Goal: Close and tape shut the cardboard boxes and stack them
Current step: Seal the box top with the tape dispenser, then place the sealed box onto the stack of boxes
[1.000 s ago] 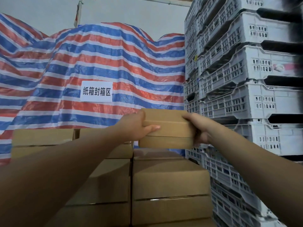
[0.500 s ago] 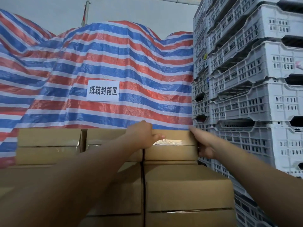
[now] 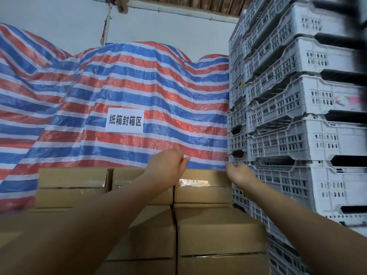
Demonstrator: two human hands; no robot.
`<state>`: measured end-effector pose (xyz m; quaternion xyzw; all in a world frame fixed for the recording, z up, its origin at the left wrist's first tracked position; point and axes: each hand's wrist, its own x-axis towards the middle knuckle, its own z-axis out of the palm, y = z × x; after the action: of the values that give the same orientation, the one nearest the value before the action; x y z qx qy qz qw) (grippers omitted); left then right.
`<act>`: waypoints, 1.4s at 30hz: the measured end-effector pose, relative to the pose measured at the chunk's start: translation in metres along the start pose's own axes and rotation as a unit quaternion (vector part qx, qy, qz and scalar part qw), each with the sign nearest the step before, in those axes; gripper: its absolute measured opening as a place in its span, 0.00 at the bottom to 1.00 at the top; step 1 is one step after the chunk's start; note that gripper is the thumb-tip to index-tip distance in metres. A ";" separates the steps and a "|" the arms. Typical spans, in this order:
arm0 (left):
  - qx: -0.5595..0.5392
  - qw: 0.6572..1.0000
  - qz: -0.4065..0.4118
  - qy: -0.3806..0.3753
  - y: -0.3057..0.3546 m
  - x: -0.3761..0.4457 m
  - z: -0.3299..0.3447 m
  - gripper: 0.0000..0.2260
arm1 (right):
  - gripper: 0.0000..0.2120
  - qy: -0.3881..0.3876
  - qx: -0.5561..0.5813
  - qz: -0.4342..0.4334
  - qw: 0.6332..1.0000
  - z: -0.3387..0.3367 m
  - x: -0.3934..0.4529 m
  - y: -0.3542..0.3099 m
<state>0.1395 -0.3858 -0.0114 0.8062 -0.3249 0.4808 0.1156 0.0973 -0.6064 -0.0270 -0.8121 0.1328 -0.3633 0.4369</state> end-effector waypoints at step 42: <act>-0.012 0.959 -0.239 -0.154 -0.057 -0.360 -0.140 0.24 | 0.23 -0.162 0.005 -0.190 0.968 0.150 -0.367 0.009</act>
<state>-0.0401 -0.1244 -0.2389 0.9232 -0.1426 0.3049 0.1856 -0.0531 -0.3236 -0.2613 -0.8683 -0.0981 -0.3036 0.3797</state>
